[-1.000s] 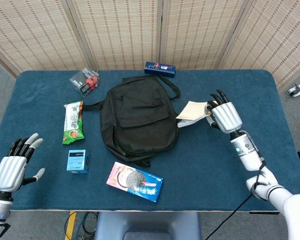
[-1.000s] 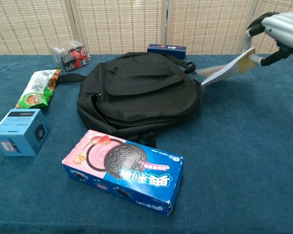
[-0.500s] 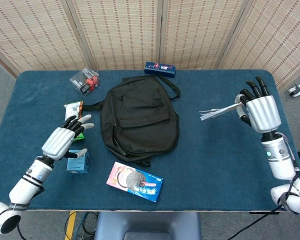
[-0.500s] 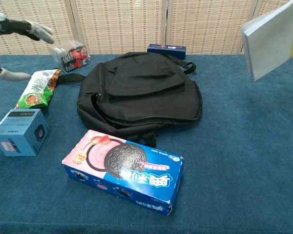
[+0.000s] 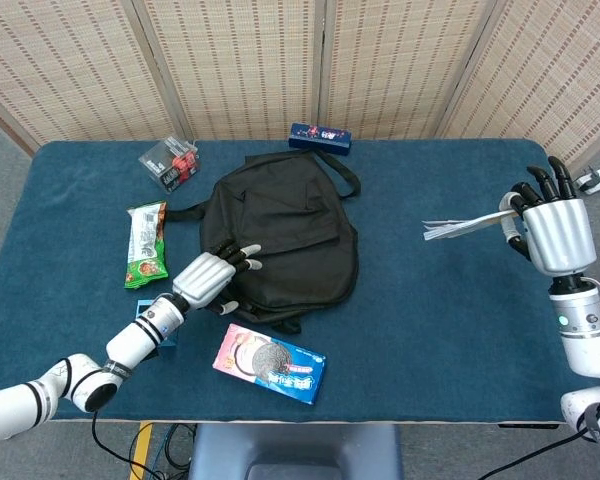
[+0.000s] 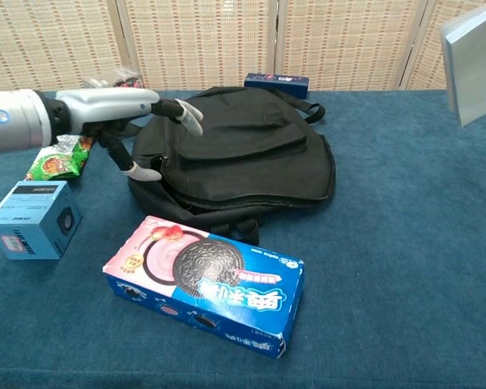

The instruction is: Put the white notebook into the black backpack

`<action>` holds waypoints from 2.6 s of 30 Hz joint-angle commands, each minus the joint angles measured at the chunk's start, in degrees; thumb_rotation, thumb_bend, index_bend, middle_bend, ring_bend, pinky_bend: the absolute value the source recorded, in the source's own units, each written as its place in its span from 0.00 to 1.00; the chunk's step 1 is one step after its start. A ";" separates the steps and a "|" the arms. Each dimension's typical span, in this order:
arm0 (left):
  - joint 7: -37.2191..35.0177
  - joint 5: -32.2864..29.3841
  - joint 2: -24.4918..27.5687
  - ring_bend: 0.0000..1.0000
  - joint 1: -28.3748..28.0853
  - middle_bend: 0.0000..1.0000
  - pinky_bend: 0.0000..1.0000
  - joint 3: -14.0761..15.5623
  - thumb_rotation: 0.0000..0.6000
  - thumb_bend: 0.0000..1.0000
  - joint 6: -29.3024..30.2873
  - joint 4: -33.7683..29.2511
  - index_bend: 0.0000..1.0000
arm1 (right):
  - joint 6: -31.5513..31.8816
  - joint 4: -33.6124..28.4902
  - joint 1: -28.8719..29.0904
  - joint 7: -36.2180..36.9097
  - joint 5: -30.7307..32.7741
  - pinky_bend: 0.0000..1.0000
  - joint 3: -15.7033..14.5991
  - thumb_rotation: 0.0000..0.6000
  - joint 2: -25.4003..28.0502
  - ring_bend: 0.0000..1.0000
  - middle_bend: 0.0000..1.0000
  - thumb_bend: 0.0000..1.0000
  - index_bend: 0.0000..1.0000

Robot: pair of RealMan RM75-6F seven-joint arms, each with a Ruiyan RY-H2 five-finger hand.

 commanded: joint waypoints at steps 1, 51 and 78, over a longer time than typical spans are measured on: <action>1.26 -2.31 -3.16 0.12 -2.26 0.07 0.00 -0.05 1.00 0.28 -1.61 2.91 0.23 | 0.04 0.09 -0.27 0.19 -0.09 0.08 -0.04 1.00 -0.05 0.18 0.43 0.61 0.68; -1.99 -20.87 -19.88 0.28 -10.74 0.34 0.00 -8.73 1.00 0.40 -0.98 26.92 0.82 | 6.47 -4.23 -3.46 6.57 -6.79 0.08 0.91 1.00 0.68 0.18 0.43 0.59 0.68; 12.93 -44.32 -23.34 0.27 -21.08 0.34 0.02 -16.32 1.00 0.40 -6.61 41.86 0.74 | -9.07 -12.05 14.30 8.94 -17.00 0.08 1.47 1.00 -6.69 0.20 0.44 0.58 0.69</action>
